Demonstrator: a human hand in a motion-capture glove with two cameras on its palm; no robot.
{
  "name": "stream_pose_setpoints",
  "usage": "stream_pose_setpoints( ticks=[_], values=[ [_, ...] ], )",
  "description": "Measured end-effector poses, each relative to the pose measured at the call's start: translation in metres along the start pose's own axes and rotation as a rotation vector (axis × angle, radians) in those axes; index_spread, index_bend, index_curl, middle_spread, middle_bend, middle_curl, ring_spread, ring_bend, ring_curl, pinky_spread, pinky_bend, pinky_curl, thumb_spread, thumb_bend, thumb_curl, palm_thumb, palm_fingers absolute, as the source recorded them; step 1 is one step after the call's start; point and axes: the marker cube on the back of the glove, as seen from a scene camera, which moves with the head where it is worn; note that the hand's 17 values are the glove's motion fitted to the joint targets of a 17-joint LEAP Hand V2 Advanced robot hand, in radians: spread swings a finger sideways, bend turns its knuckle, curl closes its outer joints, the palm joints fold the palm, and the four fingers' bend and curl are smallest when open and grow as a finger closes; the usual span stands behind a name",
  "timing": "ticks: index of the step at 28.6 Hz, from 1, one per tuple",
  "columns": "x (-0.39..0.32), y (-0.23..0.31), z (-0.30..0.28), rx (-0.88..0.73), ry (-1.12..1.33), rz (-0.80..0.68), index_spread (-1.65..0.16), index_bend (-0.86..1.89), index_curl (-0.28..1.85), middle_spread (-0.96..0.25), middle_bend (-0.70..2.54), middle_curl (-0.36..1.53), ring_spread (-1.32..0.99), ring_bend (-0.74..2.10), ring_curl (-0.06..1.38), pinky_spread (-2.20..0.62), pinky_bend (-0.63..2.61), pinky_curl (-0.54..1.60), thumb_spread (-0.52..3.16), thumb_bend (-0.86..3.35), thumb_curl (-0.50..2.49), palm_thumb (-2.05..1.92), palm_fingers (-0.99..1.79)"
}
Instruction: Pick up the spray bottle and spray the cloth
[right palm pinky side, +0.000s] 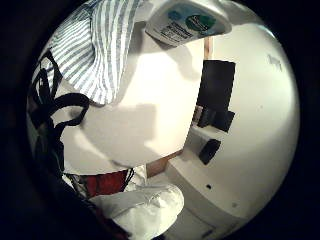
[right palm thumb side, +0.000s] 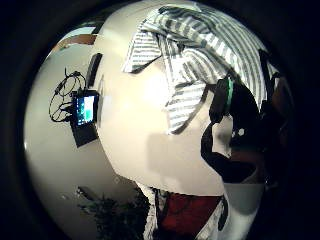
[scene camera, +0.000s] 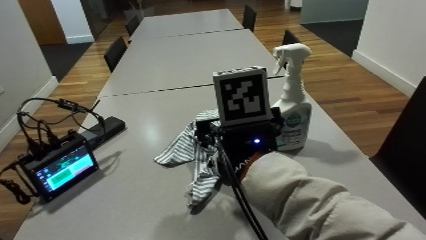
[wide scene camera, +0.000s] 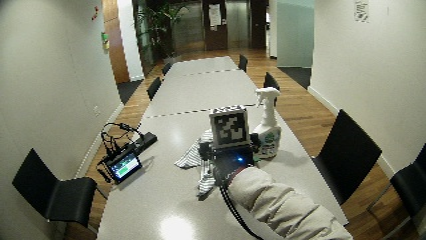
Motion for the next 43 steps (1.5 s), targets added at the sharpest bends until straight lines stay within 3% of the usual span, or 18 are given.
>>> stream_pose_setpoints(
  ticks=[7, 16, 20, 25, 29, 35, 39, 43],
  values=[
    [-0.003, 0.003, -0.001, 0.019, 0.004, 0.000, -0.14, 0.23, 0.19, -0.12, 0.64, 0.22, -0.14, 0.77, 0.27, -0.17, 0.79, 0.26, 0.79, 0.48, 0.16, 0.58, 1.46],
    [0.004, 0.018, -0.006, 0.090, -0.070, -0.071, -0.18, 0.27, 0.30, -0.14, 0.72, 0.33, -0.17, 0.84, 0.38, -0.21, 0.87, 0.37, 1.13, 0.52, 0.24, 0.60, 1.35],
    [0.025, 0.033, -0.007, 0.221, -0.273, -0.187, -0.18, 0.24, 0.32, -0.11, 0.71, 0.36, -0.15, 0.78, 0.38, -0.21, 0.79, 0.37, 1.19, 0.51, 0.27, 0.59, 1.14],
    [0.068, 0.044, -0.006, 0.378, -0.697, -0.291, -0.18, 0.35, 0.40, -0.07, 0.75, 0.40, -0.10, 0.63, 0.38, -0.11, 0.40, 0.31, 1.14, 0.49, 0.32, 0.68, 0.76],
    [0.099, 0.041, -0.008, 0.502, -0.923, -0.349, -0.19, 0.39, 0.43, -0.05, 0.73, 0.41, -0.08, 0.55, 0.37, -0.05, 0.21, 0.26, 1.10, 0.48, 0.36, 0.74, 0.62],
    [0.151, 0.007, -0.010, 0.655, -1.153, -0.261, -0.21, 0.40, 0.45, -0.04, 0.66, 0.40, -0.08, 0.45, 0.34, -0.01, 0.09, 0.19, 1.05, 0.43, 0.39, 0.79, 0.39],
    [0.170, -0.041, 0.013, 0.620, -1.289, -0.202, -0.22, 0.35, 0.43, -0.02, 0.59, 0.39, -0.09, 0.42, 0.33, 0.00, 0.12, 0.18, 0.99, 0.37, 0.40, 0.80, 0.29],
    [0.182, -0.064, 0.049, 0.572, -1.318, -0.177, -0.24, 0.26, 0.39, -0.02, 0.56, 0.38, -0.10, 0.47, 0.33, 0.01, 0.15, 0.18, 0.92, 0.31, 0.41, 0.83, 0.39]
  ],
)
